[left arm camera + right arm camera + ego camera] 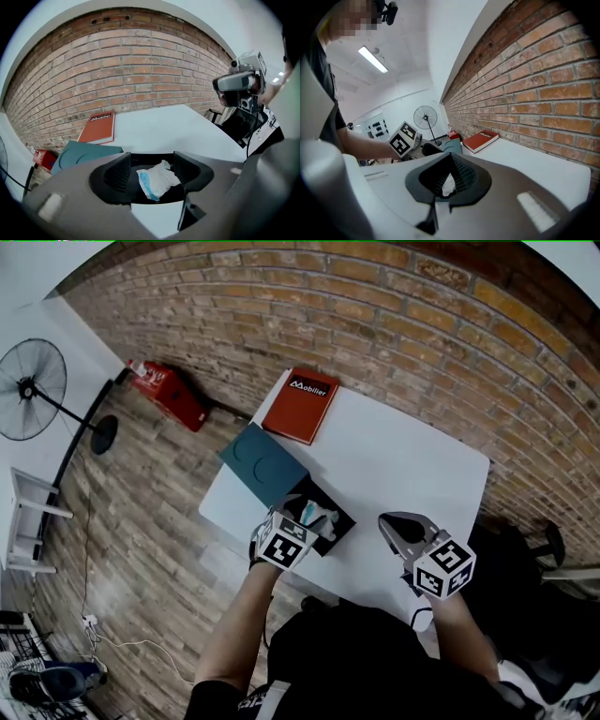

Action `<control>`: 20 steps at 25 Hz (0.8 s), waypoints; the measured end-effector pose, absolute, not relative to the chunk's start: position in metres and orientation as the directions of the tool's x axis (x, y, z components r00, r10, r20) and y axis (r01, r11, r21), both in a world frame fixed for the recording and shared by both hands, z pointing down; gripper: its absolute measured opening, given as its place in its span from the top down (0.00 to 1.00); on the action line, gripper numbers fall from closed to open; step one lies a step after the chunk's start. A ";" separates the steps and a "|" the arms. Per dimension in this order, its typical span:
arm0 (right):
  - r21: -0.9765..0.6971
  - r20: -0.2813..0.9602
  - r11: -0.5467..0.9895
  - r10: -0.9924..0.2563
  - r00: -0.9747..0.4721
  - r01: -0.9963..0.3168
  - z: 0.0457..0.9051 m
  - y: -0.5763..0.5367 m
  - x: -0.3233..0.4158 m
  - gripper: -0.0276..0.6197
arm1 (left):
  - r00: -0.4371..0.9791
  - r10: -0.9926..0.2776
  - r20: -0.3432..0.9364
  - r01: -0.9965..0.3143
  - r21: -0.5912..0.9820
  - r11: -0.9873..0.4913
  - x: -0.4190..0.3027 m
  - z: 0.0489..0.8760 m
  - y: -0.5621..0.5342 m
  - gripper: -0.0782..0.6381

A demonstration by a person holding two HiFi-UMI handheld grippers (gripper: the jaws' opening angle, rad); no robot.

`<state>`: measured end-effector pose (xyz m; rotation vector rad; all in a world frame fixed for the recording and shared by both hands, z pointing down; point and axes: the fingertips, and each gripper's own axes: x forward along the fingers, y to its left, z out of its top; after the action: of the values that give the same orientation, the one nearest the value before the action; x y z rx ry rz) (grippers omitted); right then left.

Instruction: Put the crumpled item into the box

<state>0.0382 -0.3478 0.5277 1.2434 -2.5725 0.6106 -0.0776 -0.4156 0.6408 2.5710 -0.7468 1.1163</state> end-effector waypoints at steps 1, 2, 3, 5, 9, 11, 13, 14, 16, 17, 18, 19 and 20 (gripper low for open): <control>-0.268 0.366 0.553 -0.700 -0.614 -0.789 0.526 -0.346 0.038 0.95 | 0.589 -0.370 0.718 -0.550 0.021 -0.835 -0.079 0.632 -0.414 0.49; -0.266 0.363 0.550 -0.703 -0.611 -0.791 0.525 -0.344 0.036 0.95 | 0.598 -0.383 0.704 -0.557 0.022 -0.830 -0.082 0.623 -0.413 0.49; -0.267 0.360 0.551 -0.704 -0.612 -0.791 0.523 -0.344 0.033 0.95 | 0.605 -0.397 0.691 -0.563 0.018 -0.827 -0.085 0.614 -0.411 0.49; -0.265 0.352 0.562 -0.700 -0.621 -0.784 0.520 -0.343 0.024 0.96 | 0.618 -0.425 0.661 -0.573 0.009 -0.820 -0.091 0.594 -0.408 0.49; -0.238 0.329 0.610 -0.682 -0.654 -0.756 0.506 -0.345 0.001 0.95 | 0.682 -0.471 0.559 -0.589 0.039 -0.807 -0.097 0.550 -0.402 0.64; -0.224 0.316 0.631 -0.674 -0.668 -0.743 0.498 -0.344 -0.012 0.96 | 0.705 -0.488 0.514 -0.594 0.053 -0.802 -0.105 0.532 -0.396 0.67; -0.213 0.304 0.647 -0.668 -0.679 -0.732 0.491 -0.342 -0.023 0.96 | 0.726 -0.497 0.476 -0.595 0.072 -0.801 -0.113 0.514 -0.387 0.72; -0.207 0.300 0.656 -0.664 -0.685 -0.726 0.488 -0.341 -0.029 0.96 | 0.735 -0.505 0.453 -0.594 0.072 -0.801 -0.117 0.505 -0.382 0.78; -0.192 0.295 0.674 -0.654 -0.697 -0.714 0.482 -0.339 -0.039 0.96 | 0.743 -0.529 0.410 -0.598 0.051 -0.800 -0.126 0.488 -0.373 0.85; -0.185 0.294 0.683 -0.648 -0.703 -0.707 0.480 -0.337 -0.044 0.96 | 0.744 -0.543 0.391 -0.603 0.040 -0.797 -0.131 0.480 -0.369 0.86; -0.181 0.292 0.692 -0.641 -0.710 -0.699 0.477 -0.336 -0.049 0.96 | 0.745 -0.555 0.371 -0.607 0.031 -0.794 -0.136 0.472 -0.365 0.88; -0.180 0.288 0.703 -0.632 -0.720 -0.688 0.473 -0.334 -0.054 0.96 | 0.748 -0.564 0.349 -0.610 0.029 -0.792 -0.140 0.466 -0.361 0.88; -0.186 0.279 0.713 -0.622 -0.732 -0.676 0.469 -0.332 -0.060 0.96 | 0.755 -0.569 0.327 -0.611 0.036 -0.791 -0.144 0.459 -0.357 0.88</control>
<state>-0.0597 -0.3325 0.4691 1.0430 -2.7230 0.4102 -0.1438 -0.3568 0.4594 2.8099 -0.9500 0.4552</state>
